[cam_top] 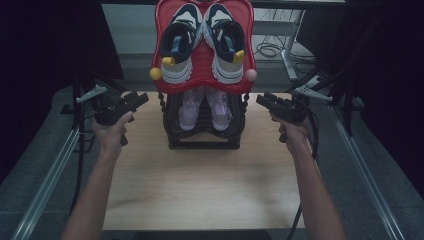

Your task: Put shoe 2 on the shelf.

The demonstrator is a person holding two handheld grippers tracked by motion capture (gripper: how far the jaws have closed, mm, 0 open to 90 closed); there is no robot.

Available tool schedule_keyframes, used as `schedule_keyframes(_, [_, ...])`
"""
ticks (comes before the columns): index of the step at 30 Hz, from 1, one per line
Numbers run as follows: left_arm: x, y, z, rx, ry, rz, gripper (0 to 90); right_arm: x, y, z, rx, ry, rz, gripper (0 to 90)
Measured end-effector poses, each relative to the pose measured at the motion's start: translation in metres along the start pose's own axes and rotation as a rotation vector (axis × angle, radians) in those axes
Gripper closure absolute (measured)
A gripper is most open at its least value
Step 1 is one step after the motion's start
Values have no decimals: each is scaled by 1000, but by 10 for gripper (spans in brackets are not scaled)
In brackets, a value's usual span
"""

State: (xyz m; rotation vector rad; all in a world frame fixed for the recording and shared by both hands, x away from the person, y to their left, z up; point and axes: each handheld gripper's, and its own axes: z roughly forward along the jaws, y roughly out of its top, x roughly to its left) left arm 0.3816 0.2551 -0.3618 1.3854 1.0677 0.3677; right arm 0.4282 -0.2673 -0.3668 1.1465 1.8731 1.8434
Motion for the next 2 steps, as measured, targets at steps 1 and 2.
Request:
schedule_keyframes(1, [0, -1, 0, 4, -1, 0, 434, 0, 0, 0, 5, -1, 0, 514])
schedule_keyframes(2, [0, -2, 1, 6, 0, 0, 432, 0, 0, -1, 11, -3, -3, 511])
